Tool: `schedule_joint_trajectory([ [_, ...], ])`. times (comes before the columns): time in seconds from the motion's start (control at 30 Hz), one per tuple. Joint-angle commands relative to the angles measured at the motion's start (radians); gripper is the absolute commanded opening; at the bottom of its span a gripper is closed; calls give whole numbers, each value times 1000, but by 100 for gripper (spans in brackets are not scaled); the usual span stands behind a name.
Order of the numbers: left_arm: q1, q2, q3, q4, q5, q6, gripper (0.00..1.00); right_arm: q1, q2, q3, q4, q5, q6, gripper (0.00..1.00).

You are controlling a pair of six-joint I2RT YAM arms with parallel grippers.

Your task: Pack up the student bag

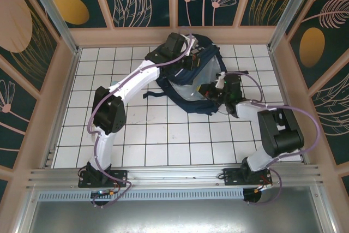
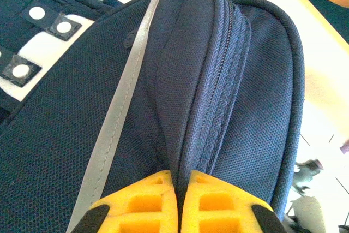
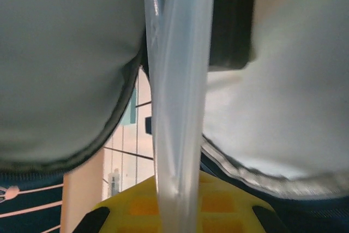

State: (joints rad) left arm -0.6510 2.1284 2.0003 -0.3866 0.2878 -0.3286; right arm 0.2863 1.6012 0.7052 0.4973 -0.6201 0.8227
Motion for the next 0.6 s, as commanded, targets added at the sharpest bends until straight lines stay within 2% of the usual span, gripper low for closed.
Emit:
schedule_joint_trajectory([
  [0.0,-11,-32,35,108,110,-56,0,15,80,93,105,-67,20,0],
  [0.1,-11,-49,-8,151,163,-107,0,20,185,189,115,-68,15,0],
  [0.23,-13,-85,-73,202,199,-156,0,31,306,298,157,-4,63,0],
  [0.37,-13,-111,-109,232,196,-178,0,51,411,400,182,44,165,0],
  [0.47,-12,-119,-120,237,180,-180,0,69,453,457,127,72,205,0],
  [0.5,-13,-120,-124,239,171,-182,0,72,456,469,87,84,213,6],
  [0.57,-13,-122,-127,238,152,-179,0,73,447,476,16,102,219,25],
])
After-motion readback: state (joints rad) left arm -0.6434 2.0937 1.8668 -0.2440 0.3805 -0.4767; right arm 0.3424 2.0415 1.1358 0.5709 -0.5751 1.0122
